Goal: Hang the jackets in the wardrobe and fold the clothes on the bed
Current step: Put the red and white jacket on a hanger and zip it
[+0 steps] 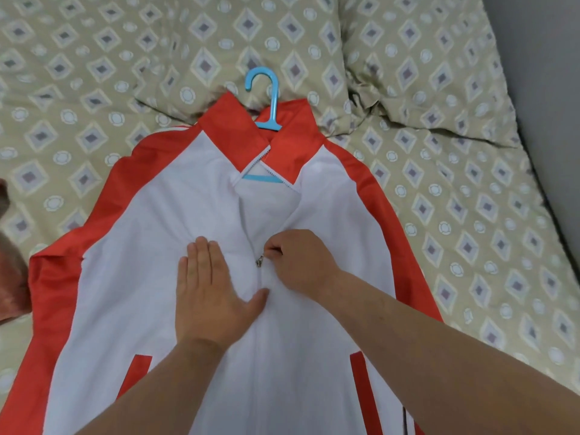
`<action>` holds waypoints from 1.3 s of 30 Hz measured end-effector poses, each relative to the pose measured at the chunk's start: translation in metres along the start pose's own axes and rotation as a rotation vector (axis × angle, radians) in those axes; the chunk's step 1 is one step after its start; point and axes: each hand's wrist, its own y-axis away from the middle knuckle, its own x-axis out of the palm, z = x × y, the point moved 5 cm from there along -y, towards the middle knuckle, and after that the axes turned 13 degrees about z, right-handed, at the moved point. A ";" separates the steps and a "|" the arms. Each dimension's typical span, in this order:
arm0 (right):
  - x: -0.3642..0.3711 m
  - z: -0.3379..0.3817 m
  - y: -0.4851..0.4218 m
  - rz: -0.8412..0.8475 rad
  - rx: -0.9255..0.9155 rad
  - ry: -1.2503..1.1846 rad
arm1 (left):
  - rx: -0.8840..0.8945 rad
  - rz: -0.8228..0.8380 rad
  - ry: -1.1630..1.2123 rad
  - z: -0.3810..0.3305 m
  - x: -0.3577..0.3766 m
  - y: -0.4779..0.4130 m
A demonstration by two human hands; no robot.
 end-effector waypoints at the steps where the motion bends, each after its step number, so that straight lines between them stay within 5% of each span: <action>1: -0.007 0.002 -0.006 0.008 -0.017 0.035 | -0.002 0.005 -0.009 0.000 0.000 -0.002; 6: -0.028 0.021 -0.023 0.059 -0.111 0.263 | -0.009 0.051 0.010 0.001 0.003 -0.002; 11: -0.087 0.032 -0.031 -0.247 -0.185 0.084 | 0.045 -0.012 0.020 0.002 0.005 -0.003; 16: -0.072 0.001 -0.056 -0.076 0.026 -0.066 | 0.060 0.005 0.018 -0.003 -0.004 0.001; 21: -0.053 -0.017 -0.060 -0.079 0.107 -0.333 | -0.037 -0.301 0.347 -0.014 -0.063 -0.049; 26: -0.050 -0.018 -0.066 -0.102 0.116 -0.246 | -0.023 -0.058 0.060 -0.021 -0.048 -0.095; 32: -0.059 -0.003 -0.073 -0.153 0.002 0.013 | -0.047 -0.048 -0.039 -0.015 -0.032 -0.100; 39: -0.117 0.012 -0.092 -0.318 -0.054 -0.009 | -0.022 0.001 -0.005 -0.015 -0.030 -0.096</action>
